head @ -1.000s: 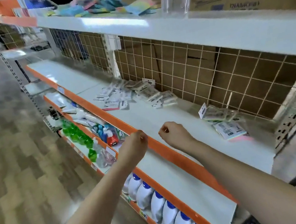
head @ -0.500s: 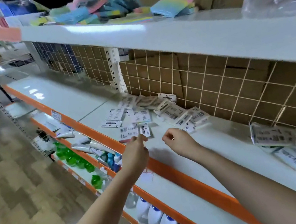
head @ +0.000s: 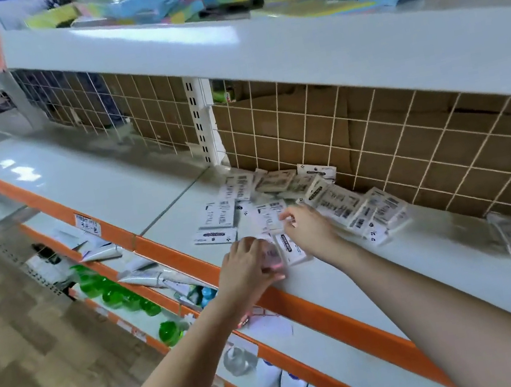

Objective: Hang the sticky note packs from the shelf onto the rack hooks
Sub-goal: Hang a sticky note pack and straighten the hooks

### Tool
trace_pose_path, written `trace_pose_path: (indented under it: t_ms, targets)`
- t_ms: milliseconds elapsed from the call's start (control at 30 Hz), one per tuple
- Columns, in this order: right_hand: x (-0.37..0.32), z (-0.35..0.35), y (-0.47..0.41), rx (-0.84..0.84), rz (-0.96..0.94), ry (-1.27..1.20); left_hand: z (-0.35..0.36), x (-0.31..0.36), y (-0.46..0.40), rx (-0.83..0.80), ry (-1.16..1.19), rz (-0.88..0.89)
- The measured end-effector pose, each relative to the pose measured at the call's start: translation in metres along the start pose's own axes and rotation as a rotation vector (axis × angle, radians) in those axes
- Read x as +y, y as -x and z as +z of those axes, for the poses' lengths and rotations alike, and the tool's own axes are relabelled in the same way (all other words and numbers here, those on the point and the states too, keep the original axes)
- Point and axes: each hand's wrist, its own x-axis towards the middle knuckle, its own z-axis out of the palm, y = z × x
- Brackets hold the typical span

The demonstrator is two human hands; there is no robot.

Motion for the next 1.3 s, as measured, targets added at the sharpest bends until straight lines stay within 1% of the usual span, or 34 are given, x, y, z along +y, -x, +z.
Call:
trace_pose_path:
  t_ms: [133,200,267,367,400,467,500,567,667,700,767,900,967,1000,1100,1200,1300]
  targets:
    - [-0.003,0.01,-0.015,0.04,-0.03,0.109,-0.003,-0.016,-0.006,0.066,-0.027,0.058]
    - [-0.003,0.015,-0.019,-0.001,-0.047,0.173,-0.004,-0.021,-0.006,0.081,-0.094,0.128]
    - [-0.002,0.02,-0.021,-0.047,-0.024,0.226,-0.005,-0.024,-0.004,0.122,-0.144,0.202]
    - [0.002,0.025,-0.024,-0.044,-0.014,0.24,-0.006,-0.025,0.001,0.284,-0.118,0.295]
    - [0.003,0.025,-0.025,-0.03,-0.023,0.245,-0.005,-0.025,0.002,0.344,-0.111,0.312]
    - [0.005,0.025,-0.025,-0.015,-0.039,0.27,-0.005,-0.025,0.001,0.412,-0.083,0.318]
    - [0.006,0.024,-0.025,-0.014,-0.049,0.273,-0.006,-0.026,0.0,0.428,-0.058,0.322]
    - [0.007,0.022,-0.024,-0.004,-0.059,0.244,-0.01,-0.028,-0.001,0.411,0.002,0.305]
    - [0.01,0.015,-0.02,0.027,-0.011,0.175,-0.02,-0.032,-0.003,0.366,0.135,0.271]
    - [0.012,0.012,-0.017,0.041,0.016,0.132,-0.023,-0.034,-0.005,0.353,0.197,0.227]
    - [0.014,0.003,-0.011,0.092,0.07,-0.006,-0.025,-0.037,-0.01,0.326,0.377,0.078]
    - [0.018,-0.024,0.002,0.27,0.083,-0.176,-0.027,-0.029,-0.022,0.361,0.837,-0.203]
    - [0.02,-0.038,0.011,0.326,0.139,-0.333,-0.026,-0.018,-0.024,0.326,1.095,-0.346]
    - [0.022,-0.045,0.016,0.341,0.175,-0.415,-0.023,-0.013,-0.025,0.308,1.179,-0.393]
    - [0.033,-0.06,0.031,0.387,0.308,-0.639,-0.02,0.007,-0.025,0.261,1.299,-0.427]
    - [0.05,-0.073,0.05,0.46,0.406,-0.823,-0.016,0.029,-0.02,0.168,1.398,-0.38]
    - [0.069,-0.085,0.075,0.515,0.492,-1.021,-0.013,0.057,-0.014,0.08,1.425,-0.327]
